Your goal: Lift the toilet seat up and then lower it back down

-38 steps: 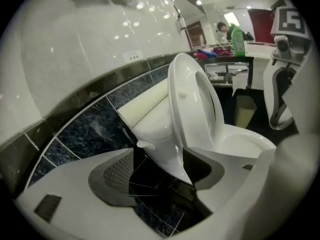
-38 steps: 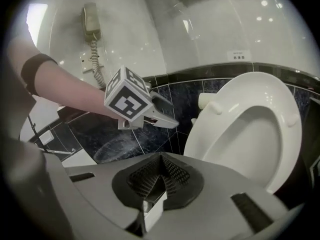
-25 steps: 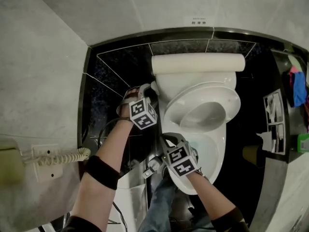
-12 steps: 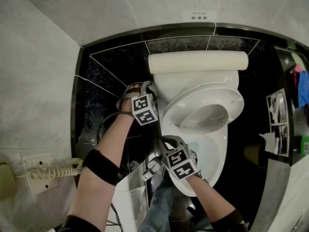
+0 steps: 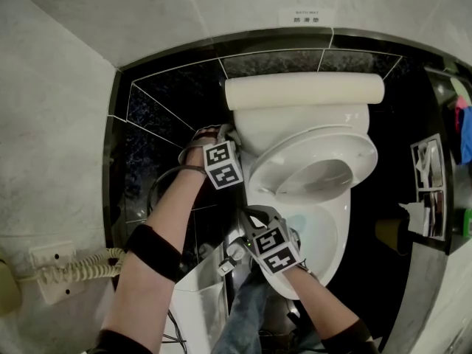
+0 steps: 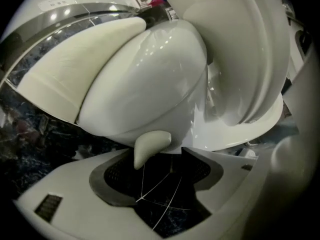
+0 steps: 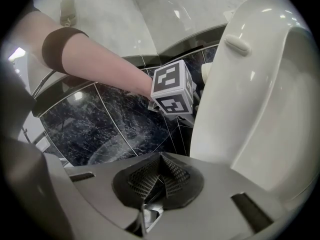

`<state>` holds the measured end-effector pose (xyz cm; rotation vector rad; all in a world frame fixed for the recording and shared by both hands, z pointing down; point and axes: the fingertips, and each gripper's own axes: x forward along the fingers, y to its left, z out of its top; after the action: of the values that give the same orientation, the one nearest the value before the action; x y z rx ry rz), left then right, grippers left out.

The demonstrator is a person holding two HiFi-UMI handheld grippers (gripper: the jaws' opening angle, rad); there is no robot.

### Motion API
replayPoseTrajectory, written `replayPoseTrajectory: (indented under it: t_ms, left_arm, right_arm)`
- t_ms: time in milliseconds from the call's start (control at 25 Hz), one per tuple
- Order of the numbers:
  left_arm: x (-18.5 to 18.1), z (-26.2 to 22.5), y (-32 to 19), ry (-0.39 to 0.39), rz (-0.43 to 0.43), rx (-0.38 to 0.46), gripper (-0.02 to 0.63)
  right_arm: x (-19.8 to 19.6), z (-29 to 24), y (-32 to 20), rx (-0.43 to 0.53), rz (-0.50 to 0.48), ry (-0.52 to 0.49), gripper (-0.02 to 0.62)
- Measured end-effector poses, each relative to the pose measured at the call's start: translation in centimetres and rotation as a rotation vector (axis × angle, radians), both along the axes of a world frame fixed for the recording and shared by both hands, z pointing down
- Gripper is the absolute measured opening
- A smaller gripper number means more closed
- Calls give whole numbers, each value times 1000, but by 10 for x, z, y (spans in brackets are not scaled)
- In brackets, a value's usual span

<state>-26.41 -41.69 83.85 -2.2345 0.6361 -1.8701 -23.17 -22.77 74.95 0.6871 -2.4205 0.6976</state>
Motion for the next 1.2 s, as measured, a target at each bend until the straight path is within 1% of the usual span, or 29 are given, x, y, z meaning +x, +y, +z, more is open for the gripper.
replayPoseTrajectory:
  t_ms: [80, 160, 240, 400, 680, 840, 1040, 1120, 1200]
  left_arm:
    - [0, 4, 0, 34, -40, -7, 282]
    - [1, 2, -3, 52, -56, 0, 265]
    - [1, 0, -5, 51, -60, 8, 243]
    - [0, 2, -4, 54, -69, 30, 243]
    - [0, 1, -5, 52, -62, 38, 244]
    - [-1, 2, -5, 39, -61, 42, 243]
    - [-5, -9, -8, -3, -51, 64, 232]
    - [-5, -22, -7, -18, -53, 98, 233]
    - [-7, -37, -2, -58, -41, 139, 235]
  right_arm:
    - [-2, 1, 0, -1, -3, -3, 5]
    - [-2, 3, 0, -3, -6, -3, 5]
    - [-1, 6, 1, -9, -5, 1, 5]
    - [-1, 8, 3, -12, -8, 4, 5]
    - [3, 9, 1, -17, 3, 7, 5]
    - [4, 10, 4, -19, 2, 7, 5]
    - [7, 5, 5, -19, 4, 9, 5]
    - [11, -3, 7, -14, 5, 10, 5]
    - [16, -12, 11, -9, 4, 11, 5]
